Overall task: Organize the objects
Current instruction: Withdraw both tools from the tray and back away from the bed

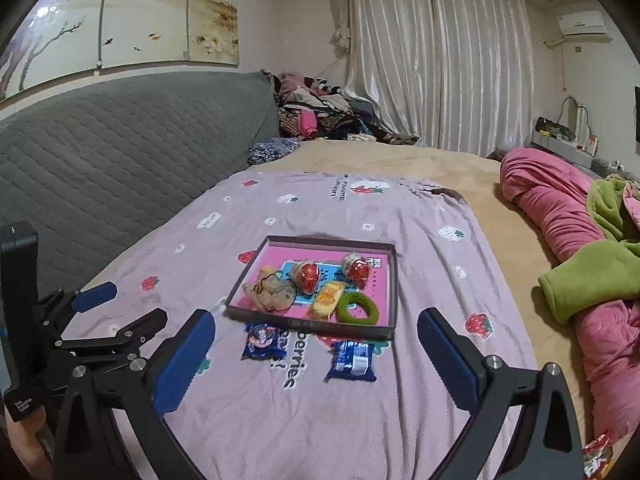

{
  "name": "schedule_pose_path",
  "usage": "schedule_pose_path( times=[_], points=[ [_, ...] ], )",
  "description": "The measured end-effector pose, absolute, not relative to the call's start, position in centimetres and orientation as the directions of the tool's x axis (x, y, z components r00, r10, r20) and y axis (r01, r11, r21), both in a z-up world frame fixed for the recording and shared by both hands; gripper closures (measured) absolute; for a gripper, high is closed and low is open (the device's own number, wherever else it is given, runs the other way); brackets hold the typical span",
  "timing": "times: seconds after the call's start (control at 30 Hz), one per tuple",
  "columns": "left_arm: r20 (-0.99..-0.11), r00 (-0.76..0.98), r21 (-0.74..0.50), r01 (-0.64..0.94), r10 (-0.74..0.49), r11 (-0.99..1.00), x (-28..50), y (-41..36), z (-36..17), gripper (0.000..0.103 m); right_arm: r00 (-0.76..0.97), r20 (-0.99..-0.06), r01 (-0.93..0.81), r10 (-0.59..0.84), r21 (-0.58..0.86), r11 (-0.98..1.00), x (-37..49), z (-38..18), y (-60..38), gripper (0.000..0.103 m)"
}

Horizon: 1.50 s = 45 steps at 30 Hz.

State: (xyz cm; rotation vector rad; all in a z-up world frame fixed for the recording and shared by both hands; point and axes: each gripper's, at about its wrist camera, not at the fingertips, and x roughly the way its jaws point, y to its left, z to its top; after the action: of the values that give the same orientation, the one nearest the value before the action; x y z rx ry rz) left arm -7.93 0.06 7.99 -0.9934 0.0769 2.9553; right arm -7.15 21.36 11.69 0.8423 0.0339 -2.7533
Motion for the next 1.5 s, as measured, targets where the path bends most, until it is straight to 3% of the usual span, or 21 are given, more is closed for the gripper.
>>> schedule_pose_path(
  times=[0.83,1.5],
  points=[
    [-0.655,-0.755,0.052,-0.091,0.035,-0.994,-3.9,1.9,4.8,0.020,-0.778,-0.565,0.270,-0.274,0.091,-0.958,-1.5,7.9,22.2,0.001],
    [-0.693,-0.719,0.055,-0.119,0.047,-0.991,-3.3,2.6,0.8,0.020,-0.788,-0.502,0.270,-0.356,0.237,-0.933,-0.5,4.1,24.5,0.001]
  ],
)
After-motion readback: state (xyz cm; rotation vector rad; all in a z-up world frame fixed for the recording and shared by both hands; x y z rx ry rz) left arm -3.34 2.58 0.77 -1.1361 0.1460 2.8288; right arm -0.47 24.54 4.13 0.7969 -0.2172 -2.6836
